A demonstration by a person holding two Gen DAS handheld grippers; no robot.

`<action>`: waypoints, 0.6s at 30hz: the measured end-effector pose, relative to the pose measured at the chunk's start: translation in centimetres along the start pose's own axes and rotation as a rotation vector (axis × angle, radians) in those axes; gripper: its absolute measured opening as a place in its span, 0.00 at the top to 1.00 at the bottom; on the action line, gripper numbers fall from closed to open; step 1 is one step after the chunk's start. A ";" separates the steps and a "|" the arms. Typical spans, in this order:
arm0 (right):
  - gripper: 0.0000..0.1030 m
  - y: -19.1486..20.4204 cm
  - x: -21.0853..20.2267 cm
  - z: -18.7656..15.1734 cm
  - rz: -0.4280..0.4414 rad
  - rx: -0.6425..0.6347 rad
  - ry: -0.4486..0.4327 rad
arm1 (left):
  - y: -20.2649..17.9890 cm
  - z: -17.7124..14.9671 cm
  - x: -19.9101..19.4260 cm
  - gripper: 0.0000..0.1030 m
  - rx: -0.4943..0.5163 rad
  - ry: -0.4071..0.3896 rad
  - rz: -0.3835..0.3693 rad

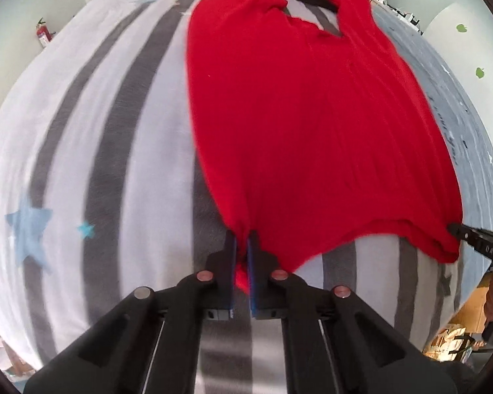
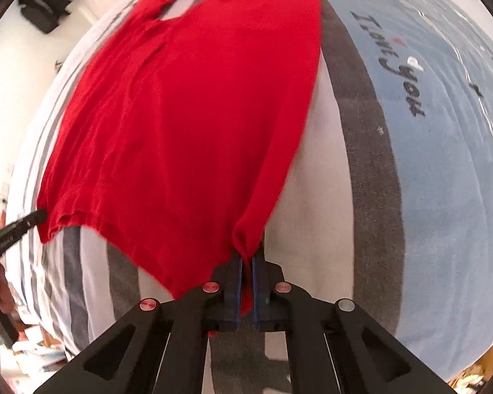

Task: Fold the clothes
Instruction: 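Lay the red garment flat on the bed with both grippers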

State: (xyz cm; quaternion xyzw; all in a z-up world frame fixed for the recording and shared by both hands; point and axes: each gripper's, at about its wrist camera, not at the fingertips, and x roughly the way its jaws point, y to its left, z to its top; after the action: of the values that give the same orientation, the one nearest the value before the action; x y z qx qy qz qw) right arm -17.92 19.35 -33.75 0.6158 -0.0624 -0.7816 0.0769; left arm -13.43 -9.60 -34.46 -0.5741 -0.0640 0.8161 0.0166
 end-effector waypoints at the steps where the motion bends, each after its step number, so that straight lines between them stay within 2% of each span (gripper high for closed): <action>1: 0.96 -0.2 -0.6 -0.3 0.005 -0.004 -0.002 | -0.1 -0.7 -0.8 0.97 0.002 0.001 -0.003; 5: 0.96 -1.3 -2.0 -1.5 0.015 -0.010 0.023 | -1.0 -3.8 -2.8 0.98 0.026 0.042 -0.012; 8: 0.96 -1.7 -1.5 -2.5 0.008 -0.038 0.077 | -1.7 -6.7 -2.4 0.98 0.029 0.102 -0.005; 12: 0.96 -1.3 -0.3 -3.1 0.006 -0.065 0.121 | -2.0 -8.2 -1.1 0.98 -0.007 0.132 0.014; 18: 0.95 -1.3 1.3 -2.3 0.006 -0.060 0.147 | -2.6 -7.9 -0.3 0.97 -0.039 0.136 0.026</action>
State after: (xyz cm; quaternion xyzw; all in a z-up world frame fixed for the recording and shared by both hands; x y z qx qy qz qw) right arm -16.04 20.37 -35.80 0.6688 -0.0350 -0.7356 0.1021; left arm -6.09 -6.34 -36.48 -0.6293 -0.0714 0.7739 -0.0008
